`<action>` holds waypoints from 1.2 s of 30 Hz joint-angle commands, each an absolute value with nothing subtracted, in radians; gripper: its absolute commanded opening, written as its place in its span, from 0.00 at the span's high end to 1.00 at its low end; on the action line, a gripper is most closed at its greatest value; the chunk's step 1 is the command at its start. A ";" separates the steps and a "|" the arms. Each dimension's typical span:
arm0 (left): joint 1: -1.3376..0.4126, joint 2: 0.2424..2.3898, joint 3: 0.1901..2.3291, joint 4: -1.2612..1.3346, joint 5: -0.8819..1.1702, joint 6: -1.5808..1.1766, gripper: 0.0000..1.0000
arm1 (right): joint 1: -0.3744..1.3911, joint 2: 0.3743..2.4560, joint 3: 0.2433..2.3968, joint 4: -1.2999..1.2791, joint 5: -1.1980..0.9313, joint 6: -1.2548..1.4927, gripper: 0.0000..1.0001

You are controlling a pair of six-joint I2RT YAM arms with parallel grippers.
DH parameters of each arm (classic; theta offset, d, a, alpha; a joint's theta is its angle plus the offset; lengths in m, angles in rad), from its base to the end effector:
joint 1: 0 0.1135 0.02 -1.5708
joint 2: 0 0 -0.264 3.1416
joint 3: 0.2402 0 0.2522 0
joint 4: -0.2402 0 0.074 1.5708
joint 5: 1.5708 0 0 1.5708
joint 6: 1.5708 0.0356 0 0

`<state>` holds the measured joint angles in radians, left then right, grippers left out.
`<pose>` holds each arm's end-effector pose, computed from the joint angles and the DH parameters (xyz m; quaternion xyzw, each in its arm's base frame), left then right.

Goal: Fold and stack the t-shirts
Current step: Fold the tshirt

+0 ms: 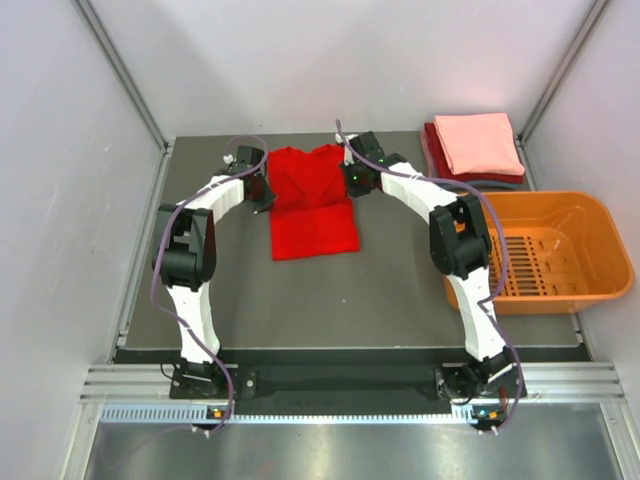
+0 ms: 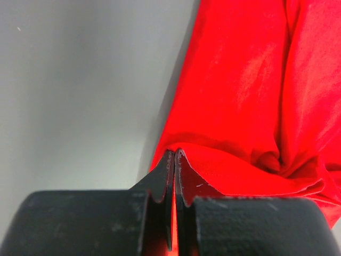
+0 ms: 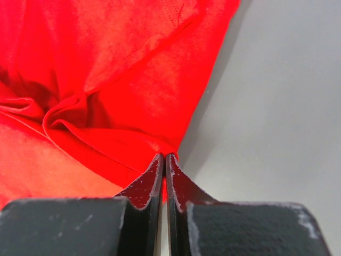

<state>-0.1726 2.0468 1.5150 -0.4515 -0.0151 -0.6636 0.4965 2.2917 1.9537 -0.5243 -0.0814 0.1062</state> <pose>0.4368 -0.0756 0.1844 -0.2347 0.9279 -0.1110 0.2675 0.4527 0.2486 0.2041 -0.1956 0.9166 0.1393 0.3197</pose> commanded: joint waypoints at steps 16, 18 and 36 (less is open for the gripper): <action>-0.164 1.841 1.499 -0.572 -0.115 -0.529 0.65 | 0.451 2.131 1.970 -0.612 -0.112 0.176 0.57; -0.169 1.772 1.424 -0.558 -0.043 -0.531 0.65 | 0.454 2.083 1.864 -0.615 -0.130 0.179 0.56; -0.218 1.739 1.085 -0.453 0.130 -0.529 0.64 | 0.482 1.967 1.430 -0.459 -0.317 0.172 0.63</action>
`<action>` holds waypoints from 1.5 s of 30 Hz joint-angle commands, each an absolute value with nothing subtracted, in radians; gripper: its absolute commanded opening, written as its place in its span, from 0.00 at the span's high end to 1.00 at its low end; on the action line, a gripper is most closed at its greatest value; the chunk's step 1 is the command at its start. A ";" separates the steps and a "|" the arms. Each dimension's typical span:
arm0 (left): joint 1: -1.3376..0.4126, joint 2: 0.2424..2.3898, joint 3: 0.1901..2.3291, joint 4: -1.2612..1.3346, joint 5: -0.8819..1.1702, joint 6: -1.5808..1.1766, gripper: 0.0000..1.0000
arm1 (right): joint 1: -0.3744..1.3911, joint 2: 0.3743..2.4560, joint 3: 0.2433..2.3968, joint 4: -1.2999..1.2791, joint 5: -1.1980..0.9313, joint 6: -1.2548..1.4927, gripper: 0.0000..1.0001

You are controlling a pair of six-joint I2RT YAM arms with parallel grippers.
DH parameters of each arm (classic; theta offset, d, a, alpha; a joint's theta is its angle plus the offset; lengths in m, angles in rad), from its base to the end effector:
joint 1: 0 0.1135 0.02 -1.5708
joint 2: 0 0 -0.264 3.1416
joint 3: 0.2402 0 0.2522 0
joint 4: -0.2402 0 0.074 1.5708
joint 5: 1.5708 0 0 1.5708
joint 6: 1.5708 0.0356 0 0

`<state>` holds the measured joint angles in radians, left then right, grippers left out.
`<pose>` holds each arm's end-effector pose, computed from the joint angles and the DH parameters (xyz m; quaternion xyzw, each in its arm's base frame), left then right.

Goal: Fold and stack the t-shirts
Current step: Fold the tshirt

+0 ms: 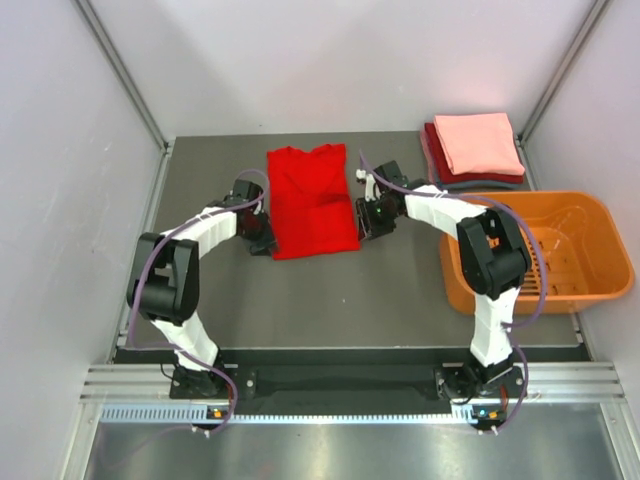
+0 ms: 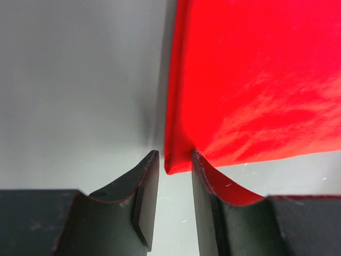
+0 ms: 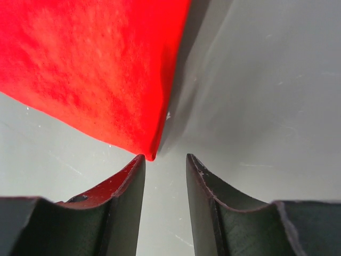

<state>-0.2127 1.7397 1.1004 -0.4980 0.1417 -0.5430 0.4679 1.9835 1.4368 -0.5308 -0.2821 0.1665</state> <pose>0.3339 -0.0772 0.1766 -0.1451 0.9634 -0.1434 0.1739 0.3682 0.1972 0.1839 -0.1781 0.9441 0.2049 0.1872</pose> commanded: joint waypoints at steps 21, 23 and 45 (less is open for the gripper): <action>-0.224 1.815 1.080 -0.475 0.091 -0.540 1.00 | 0.515 1.962 1.330 -0.377 -0.370 0.198 1.00; -0.235 1.770 1.060 -0.494 0.068 -0.554 1.00 | 0.523 1.910 1.280 -0.380 -0.318 0.212 1.00; -0.334 1.414 0.909 -0.647 -0.069 -0.595 0.62 | 0.647 1.586 0.968 -0.458 -0.104 0.295 0.73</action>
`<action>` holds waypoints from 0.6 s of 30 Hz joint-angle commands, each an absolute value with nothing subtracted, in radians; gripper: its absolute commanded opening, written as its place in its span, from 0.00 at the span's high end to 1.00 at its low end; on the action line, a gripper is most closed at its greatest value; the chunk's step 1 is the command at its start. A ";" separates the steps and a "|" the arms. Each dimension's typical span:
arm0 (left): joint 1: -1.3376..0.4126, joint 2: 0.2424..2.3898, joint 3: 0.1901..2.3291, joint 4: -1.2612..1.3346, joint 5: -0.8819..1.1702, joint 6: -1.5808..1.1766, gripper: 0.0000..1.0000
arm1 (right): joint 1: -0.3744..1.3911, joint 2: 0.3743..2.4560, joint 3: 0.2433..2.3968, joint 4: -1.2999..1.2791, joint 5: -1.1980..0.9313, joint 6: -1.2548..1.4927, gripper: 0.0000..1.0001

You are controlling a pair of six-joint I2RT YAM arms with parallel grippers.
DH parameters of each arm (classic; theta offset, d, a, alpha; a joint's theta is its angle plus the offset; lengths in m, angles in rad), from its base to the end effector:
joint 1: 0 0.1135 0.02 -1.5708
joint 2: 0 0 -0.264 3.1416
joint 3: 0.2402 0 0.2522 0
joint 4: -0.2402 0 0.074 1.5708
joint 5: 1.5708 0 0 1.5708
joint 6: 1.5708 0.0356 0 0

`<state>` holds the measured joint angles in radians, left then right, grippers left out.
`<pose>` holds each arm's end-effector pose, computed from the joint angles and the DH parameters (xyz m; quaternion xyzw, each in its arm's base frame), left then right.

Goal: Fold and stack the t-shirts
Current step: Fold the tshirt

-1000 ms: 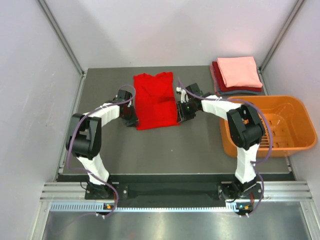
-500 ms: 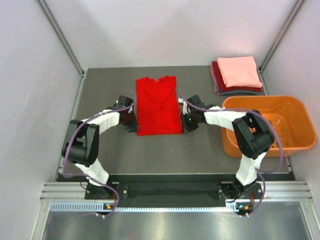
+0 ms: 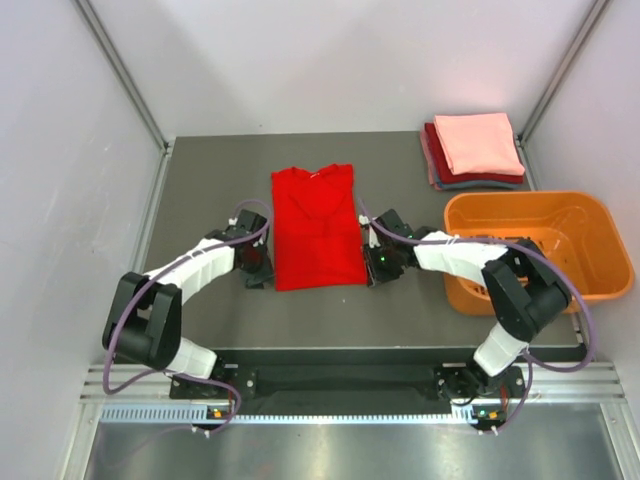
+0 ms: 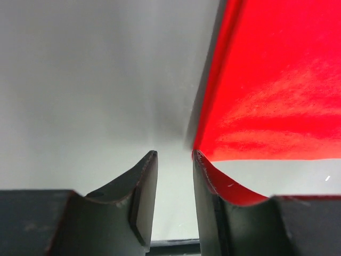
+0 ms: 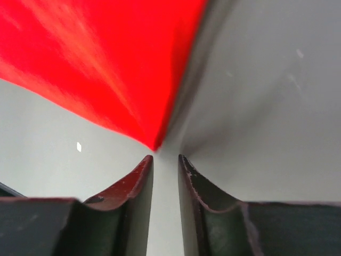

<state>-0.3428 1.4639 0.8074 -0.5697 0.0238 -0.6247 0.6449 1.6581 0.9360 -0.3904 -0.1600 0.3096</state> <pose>0.2441 -0.0880 0.1709 -0.1364 0.9756 -0.0901 0.1463 0.2482 0.1938 0.1617 -0.1799 0.9541 0.1731 0.1654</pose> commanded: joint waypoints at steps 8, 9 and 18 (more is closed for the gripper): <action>-0.239 1.644 1.199 -0.558 0.064 -0.431 0.67 | 0.572 1.684 1.300 -0.514 -0.155 0.106 0.68; -0.239 1.672 1.247 -0.552 0.067 -0.419 0.67 | 0.559 1.727 1.333 -0.514 -0.159 0.074 0.68; -0.239 1.867 1.390 -0.506 0.109 -0.316 0.67 | 0.482 1.985 1.649 -0.581 -0.313 -0.092 0.65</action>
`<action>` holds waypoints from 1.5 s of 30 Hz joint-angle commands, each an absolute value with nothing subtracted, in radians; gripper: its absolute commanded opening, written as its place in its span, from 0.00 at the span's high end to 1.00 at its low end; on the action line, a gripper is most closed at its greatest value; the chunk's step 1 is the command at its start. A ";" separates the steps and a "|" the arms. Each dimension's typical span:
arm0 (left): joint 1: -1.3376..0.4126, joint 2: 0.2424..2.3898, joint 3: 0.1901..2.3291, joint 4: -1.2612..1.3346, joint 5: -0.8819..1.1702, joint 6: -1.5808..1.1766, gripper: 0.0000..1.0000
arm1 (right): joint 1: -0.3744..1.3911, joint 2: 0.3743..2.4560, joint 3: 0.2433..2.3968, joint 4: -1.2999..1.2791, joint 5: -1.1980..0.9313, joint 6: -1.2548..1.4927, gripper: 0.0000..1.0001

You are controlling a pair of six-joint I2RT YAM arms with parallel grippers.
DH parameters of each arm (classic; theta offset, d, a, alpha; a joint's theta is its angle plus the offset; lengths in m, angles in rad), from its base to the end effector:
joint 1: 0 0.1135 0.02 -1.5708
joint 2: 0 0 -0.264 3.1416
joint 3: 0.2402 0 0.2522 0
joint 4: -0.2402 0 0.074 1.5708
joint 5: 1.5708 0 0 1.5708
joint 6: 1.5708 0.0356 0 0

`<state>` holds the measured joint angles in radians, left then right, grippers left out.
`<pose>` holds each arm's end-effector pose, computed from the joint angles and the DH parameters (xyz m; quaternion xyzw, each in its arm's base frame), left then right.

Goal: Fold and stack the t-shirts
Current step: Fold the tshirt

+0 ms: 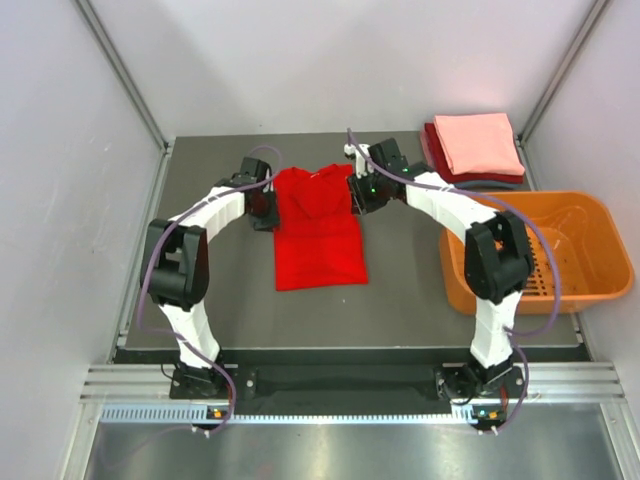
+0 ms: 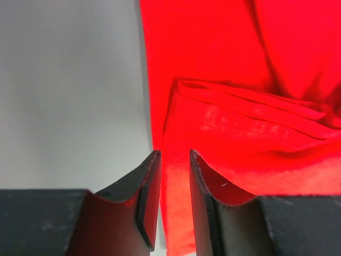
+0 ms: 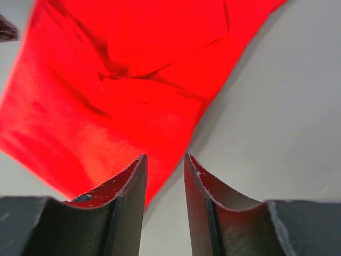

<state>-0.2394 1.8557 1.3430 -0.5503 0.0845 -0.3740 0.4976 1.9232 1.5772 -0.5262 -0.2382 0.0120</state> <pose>0.3785 -0.0955 0.2033 -0.0544 0.9656 -0.1147 0.2269 0.3754 0.2135 0.2515 -0.2638 0.8958 0.1937 0.3007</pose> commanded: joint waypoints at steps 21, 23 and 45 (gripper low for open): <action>-0.239 1.994 1.451 -0.459 0.107 -0.278 0.66 | 0.471 2.154 1.764 -0.577 -0.377 -0.199 0.65; -0.239 1.994 1.450 -0.456 0.109 -0.278 0.66 | 0.469 2.157 1.770 -0.577 -0.377 -0.198 0.65; -0.215 1.847 1.318 -0.354 -0.040 -0.442 1.00 | 0.456 2.089 1.677 -0.423 -0.238 -0.143 1.00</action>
